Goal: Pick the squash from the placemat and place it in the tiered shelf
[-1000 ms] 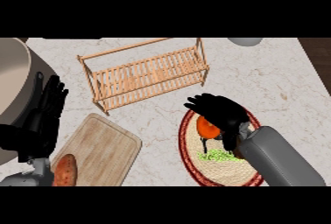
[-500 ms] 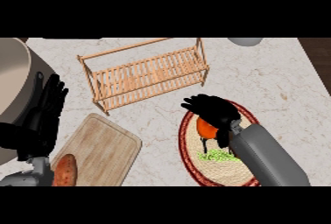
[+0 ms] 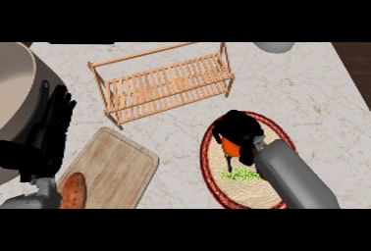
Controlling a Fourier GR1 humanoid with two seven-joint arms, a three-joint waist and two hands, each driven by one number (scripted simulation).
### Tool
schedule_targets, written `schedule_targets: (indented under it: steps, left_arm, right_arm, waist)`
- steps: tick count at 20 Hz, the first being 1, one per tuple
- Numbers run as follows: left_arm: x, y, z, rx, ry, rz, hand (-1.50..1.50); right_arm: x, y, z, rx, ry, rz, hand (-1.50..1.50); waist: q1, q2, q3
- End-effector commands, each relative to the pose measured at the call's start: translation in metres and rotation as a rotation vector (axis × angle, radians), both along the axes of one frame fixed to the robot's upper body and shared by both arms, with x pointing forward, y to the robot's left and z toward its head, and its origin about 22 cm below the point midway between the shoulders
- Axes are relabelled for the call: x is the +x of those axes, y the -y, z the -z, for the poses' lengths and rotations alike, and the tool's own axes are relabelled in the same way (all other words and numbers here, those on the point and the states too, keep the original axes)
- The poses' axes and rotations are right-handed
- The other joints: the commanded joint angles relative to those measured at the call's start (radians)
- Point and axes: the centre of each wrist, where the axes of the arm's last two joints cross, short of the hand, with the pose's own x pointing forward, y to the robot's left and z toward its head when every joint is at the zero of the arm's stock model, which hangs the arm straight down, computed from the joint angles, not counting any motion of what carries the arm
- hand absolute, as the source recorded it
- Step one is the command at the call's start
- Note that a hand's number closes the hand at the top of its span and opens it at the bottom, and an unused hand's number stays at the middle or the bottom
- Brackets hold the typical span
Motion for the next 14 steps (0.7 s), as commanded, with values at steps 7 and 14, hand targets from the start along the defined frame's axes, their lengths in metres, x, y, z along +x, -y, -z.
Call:
schedule_targets:
  steps: [7,14]
  left_arm:
    - [0.006,-0.008,-0.002,0.004,-0.022,-0.009,0.0]
    - [0.008,0.004,-0.006,-0.008,-0.003,0.034,0.0]
  right_arm:
    - [-0.051,-0.065,0.008,0.086,0.024,0.293,1.5]
    - [-0.114,-0.099,-0.007,0.233,-0.071,0.503,1.5]
  waist:
    - [-0.017,0.001,0.004]
    - [0.017,0.002,0.006]
